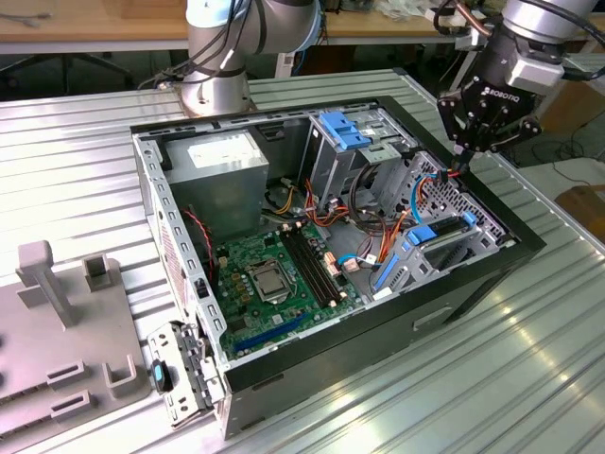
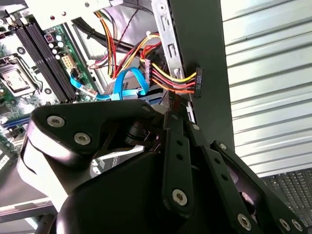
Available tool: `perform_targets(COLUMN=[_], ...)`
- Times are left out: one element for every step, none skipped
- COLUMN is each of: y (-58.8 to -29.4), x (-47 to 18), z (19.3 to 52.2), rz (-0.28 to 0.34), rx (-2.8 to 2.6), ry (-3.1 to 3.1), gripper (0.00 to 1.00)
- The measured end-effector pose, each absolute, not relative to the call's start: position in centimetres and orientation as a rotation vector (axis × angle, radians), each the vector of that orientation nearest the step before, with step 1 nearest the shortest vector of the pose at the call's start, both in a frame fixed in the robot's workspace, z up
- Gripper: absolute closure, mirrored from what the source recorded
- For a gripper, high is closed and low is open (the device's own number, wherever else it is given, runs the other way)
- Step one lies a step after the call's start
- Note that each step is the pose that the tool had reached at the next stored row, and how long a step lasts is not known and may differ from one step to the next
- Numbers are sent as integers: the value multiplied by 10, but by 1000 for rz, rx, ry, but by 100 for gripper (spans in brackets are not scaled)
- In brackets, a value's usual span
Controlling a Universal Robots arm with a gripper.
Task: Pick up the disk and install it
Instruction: 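Insert the first disk wire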
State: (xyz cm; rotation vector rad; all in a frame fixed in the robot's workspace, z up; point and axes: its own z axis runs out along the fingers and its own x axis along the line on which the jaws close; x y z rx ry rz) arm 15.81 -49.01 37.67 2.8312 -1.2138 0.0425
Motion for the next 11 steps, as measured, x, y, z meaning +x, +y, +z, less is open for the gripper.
perform_targets(y=[-489, -488, -486, -485, -485, -483, -481, -480, -479, -478, -477], x=[158, 158, 158, 158, 159, 159, 160, 161, 163, 164, 165], z=[377, 377, 377, 377, 377, 377, 377, 377, 377, 377, 377], rz=[46, 47, 49, 49, 50, 50, 51, 51, 51, 51, 52], rx=[2835, 2842, 2856, 2865, 2871, 2876, 2876, 2877, 2880, 2882, 2884], ry=[-1207, -1189, -1156, -1135, -1118, -1107, -1104, -1102, -1094, -1089, -1084], gripper=[89, 89, 89, 89, 89, 89, 89, 89, 89, 89, 89])
